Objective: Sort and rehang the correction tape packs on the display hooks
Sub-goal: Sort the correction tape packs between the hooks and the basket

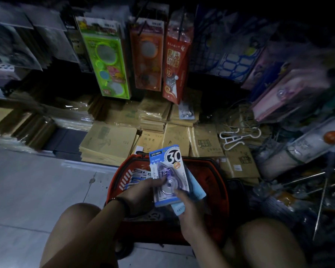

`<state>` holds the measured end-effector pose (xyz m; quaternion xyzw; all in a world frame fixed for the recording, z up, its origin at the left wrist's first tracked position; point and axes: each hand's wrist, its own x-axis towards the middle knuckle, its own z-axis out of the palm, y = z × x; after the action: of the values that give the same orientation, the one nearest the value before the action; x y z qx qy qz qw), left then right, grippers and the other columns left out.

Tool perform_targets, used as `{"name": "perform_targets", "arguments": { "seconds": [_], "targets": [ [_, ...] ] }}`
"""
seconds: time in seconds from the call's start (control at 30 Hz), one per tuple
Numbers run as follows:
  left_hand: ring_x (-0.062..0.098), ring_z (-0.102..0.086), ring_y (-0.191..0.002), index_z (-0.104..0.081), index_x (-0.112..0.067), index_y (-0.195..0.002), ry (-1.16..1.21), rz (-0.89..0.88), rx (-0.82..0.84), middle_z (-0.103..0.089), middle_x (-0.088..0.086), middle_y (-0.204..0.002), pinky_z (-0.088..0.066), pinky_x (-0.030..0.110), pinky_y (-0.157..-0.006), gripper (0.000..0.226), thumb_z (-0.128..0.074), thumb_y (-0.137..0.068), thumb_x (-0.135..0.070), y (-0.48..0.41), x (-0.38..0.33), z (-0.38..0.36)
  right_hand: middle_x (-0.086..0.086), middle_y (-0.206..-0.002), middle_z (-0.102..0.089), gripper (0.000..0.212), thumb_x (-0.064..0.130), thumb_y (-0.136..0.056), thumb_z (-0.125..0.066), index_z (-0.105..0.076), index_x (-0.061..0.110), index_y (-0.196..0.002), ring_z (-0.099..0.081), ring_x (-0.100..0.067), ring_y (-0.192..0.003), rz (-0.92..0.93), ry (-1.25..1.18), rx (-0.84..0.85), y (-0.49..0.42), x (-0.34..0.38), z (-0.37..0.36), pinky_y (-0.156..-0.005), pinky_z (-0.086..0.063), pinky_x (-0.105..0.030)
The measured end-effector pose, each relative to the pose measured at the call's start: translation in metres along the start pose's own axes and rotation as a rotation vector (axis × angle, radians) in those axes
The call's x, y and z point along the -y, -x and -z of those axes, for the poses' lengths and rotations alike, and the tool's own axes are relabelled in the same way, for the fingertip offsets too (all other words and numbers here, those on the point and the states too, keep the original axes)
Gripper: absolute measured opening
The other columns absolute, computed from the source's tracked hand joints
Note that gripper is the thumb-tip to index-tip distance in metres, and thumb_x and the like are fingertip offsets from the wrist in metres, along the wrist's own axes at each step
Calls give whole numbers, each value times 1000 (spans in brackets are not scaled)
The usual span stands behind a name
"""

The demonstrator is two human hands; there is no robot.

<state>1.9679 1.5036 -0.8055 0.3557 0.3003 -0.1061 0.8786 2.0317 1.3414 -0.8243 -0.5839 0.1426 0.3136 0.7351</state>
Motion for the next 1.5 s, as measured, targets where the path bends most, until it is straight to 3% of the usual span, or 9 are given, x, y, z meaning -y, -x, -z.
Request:
{"name": "perform_targets", "arguments": {
  "seconds": [0.17,0.37,0.47,0.67,0.9,1.07,1.17,1.27,1.5],
  "targets": [
    [47,-61,-135,-61,-7,-145,5,-213,81,-60,28,-149,-56,54,-105,44,-66,-106,-27,26,0,-28,-11,-109,-80,60,24,-54,-93,-81,17,-112,-78,-29,-99,6,-4,101,29,29,0,-78,-59,-42],
    [49,-64,-131,-54,-17,-148,-109,-412,-36,-65,24,-144,-49,71,-108,54,-76,-98,-19,55,-14,-54,7,-135,-52,100,33,-63,-100,-46,27,-147,-56,-4,-119,637,486,-82,62,72,2,-91,-45,-9],
    [48,-71,-120,-62,-20,-135,-184,-513,-96,-72,22,-134,-59,65,-95,49,-82,-92,-12,71,-28,-77,11,-134,-44,84,47,-65,-94,-54,39,-138,-45,5,-126,908,763,17,77,98,2,-99,-38,-6],
    [39,-79,-104,-72,-25,-116,-290,-609,-148,-79,18,-118,-66,47,-76,45,-95,-78,-21,92,-51,-119,17,-129,-41,66,37,-78,-89,-58,38,-135,-41,18,-124,959,784,120,102,145,-13,-93,-38,2],
    [37,-74,-119,-72,-25,-127,-365,-734,-47,-76,16,-129,-61,52,-98,42,-87,-88,-19,106,-88,-160,18,-139,-41,81,49,-74,-79,-53,42,-150,-46,-10,-137,1069,952,225,118,197,-18,-113,-46,-37],
    [44,-69,-125,-67,-8,-134,-328,-697,22,-71,24,-134,-52,65,-109,51,-80,-86,-4,129,-126,-182,18,-136,-51,57,50,-102,-63,-45,39,-155,-53,5,-120,855,558,68,118,246,-20,-90,-49,-24],
    [47,-65,-129,-61,4,-138,-381,-692,90,-70,27,-135,-48,65,-114,56,-76,-85,-2,151,-149,-201,2,-98,-76,18,18,-106,-61,-76,28,-108,-72,-18,-94,748,513,192,110,281,-20,-78,-54,-31],
    [47,-66,-128,-61,7,-137,-482,-705,139,-69,29,-135,-49,60,-113,42,-69,-96,5,166,-169,-215,-10,-83,-77,23,9,-103,-63,-75,17,-86,-73,-37,-81,764,460,181,113,307,-18,-69,-55,-37],
    [41,-75,-114,-68,4,-126,-448,-840,-42,-75,26,-124,-58,59,-104,34,-73,-92,5,165,-216,-237,7,-88,-79,20,18,-105,-61,-74,21,-90,-77,-13,-83,954,314,-51,123,369,-16,-68,-63,-39]
  ]
}}
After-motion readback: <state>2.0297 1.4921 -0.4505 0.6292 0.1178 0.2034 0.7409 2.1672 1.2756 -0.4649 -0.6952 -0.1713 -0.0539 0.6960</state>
